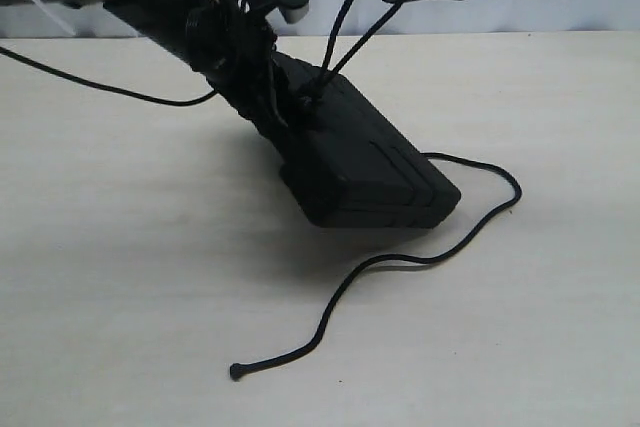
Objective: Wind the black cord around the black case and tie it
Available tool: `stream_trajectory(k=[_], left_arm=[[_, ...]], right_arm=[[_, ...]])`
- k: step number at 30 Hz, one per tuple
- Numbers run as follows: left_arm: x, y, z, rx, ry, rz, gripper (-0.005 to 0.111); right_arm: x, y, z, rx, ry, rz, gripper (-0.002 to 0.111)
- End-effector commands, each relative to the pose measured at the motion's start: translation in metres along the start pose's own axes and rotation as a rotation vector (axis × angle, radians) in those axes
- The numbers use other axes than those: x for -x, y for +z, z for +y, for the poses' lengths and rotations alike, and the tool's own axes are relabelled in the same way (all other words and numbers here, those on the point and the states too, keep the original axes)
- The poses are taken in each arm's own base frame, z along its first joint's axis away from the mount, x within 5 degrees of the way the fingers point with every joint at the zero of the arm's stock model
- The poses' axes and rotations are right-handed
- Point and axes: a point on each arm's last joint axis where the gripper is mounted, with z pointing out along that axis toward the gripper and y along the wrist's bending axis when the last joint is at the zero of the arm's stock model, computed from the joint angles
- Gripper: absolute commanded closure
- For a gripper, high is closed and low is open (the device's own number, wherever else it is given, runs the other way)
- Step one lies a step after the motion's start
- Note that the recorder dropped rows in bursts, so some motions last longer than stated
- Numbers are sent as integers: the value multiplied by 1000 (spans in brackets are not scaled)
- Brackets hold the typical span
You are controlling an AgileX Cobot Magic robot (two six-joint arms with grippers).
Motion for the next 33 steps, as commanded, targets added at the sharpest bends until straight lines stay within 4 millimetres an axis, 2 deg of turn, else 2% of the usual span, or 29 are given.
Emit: stream_trajectory(k=[1,10,15,22,24,25,27,28,29,30,31,33], left_arm=[[-14,5,2,23,31,33,61],[-40,-6,37,89,-62,51,61],[-56,-7,47,79,-104,85,61],[-54,-10,50,99,-117,64,61],[-52,-26,57,134,-141,12,61],[-52,-42,65,138,-173,-62,61],[-53,-65,72,66,-224,-199,61],[-52,-69,70,3,-239,-251,61],[-48,-74,63,-118,-218,-341,61],[-46,-74,61,-148,-201,-364,61],[-39,-67,51,-197,-166,-382,61],[-35,-46,34,-220,-82,-362,61]], right_arm=[[12,-16,11,22,-22,-108,104],[21,-41,30,0,-72,-195,104],[21,-43,38,11,-87,-196,104],[22,-33,86,16,-281,-176,104],[25,-31,106,19,-305,-175,104],[27,-31,122,46,-339,-184,104],[27,-29,132,54,-370,-185,104],[27,-29,131,48,-375,-183,104],[25,-26,120,9,-350,-144,104],[24,-25,115,-10,-324,-122,104],[19,-17,100,-38,-286,-47,104],[12,-2,85,-28,-261,52,104]])
